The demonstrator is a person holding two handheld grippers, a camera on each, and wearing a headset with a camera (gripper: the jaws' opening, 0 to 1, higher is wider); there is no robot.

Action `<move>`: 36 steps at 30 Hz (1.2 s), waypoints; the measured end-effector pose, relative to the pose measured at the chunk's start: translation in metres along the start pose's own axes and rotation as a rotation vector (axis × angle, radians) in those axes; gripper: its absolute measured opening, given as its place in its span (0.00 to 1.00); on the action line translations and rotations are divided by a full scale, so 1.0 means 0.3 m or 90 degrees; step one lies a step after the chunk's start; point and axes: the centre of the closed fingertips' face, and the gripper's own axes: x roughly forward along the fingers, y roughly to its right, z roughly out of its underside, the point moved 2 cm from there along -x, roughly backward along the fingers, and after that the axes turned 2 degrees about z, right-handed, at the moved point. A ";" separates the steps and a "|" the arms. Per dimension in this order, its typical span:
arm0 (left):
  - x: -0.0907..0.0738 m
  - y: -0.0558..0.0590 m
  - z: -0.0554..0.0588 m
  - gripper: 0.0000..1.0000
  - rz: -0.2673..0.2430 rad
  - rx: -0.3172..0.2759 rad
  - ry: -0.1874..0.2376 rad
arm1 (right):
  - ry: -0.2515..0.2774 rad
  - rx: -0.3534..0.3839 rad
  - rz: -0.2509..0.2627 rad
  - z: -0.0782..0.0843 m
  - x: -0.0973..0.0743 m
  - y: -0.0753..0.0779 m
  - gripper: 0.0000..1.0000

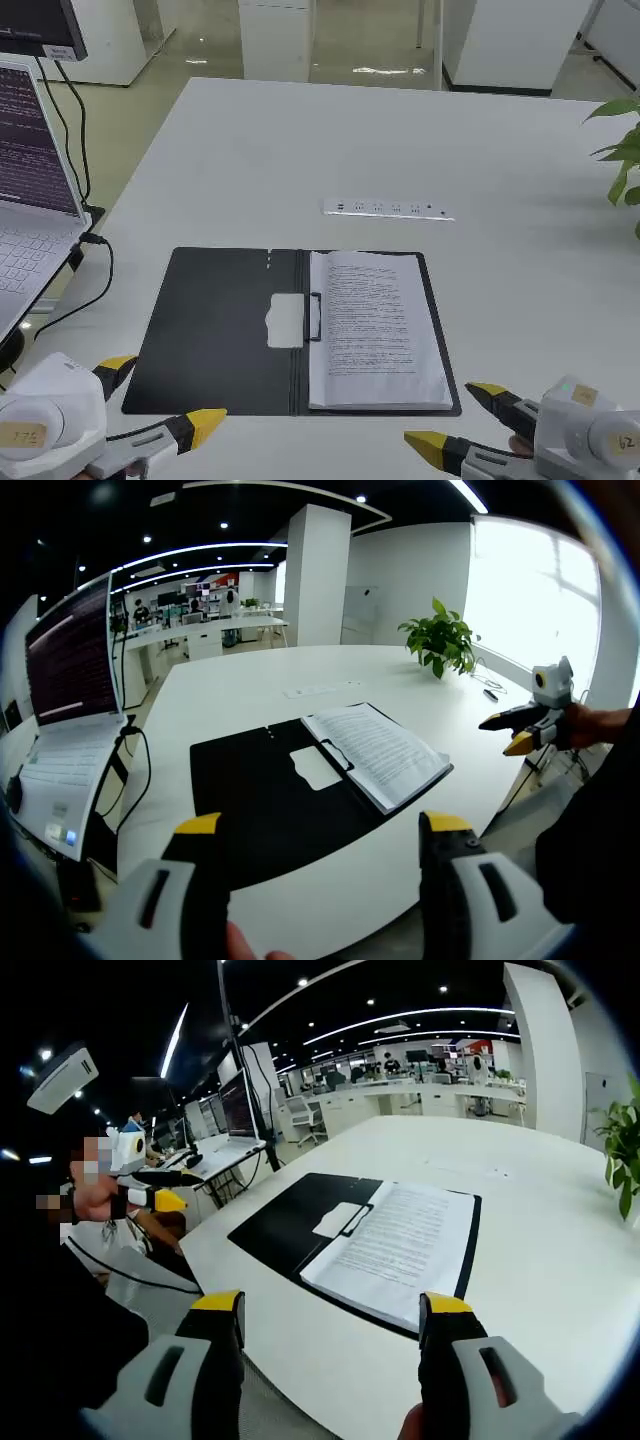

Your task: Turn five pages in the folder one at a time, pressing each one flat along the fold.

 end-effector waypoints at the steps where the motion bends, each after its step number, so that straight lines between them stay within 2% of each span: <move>1: 0.000 0.001 -0.001 0.77 0.000 -0.001 0.001 | 0.000 0.000 0.001 0.000 -0.002 0.002 0.70; 8: 0.003 0.006 -0.002 0.77 0.002 0.000 0.001 | 0.002 0.003 0.006 0.003 -0.007 0.013 0.70; 28: 0.007 -0.018 0.007 0.77 -0.005 -0.011 0.001 | -0.008 0.003 0.008 0.006 0.000 0.020 0.70; 36: 0.016 -0.012 -0.004 0.77 -0.002 -0.008 0.002 | -0.005 0.009 0.012 0.007 -0.006 0.030 0.70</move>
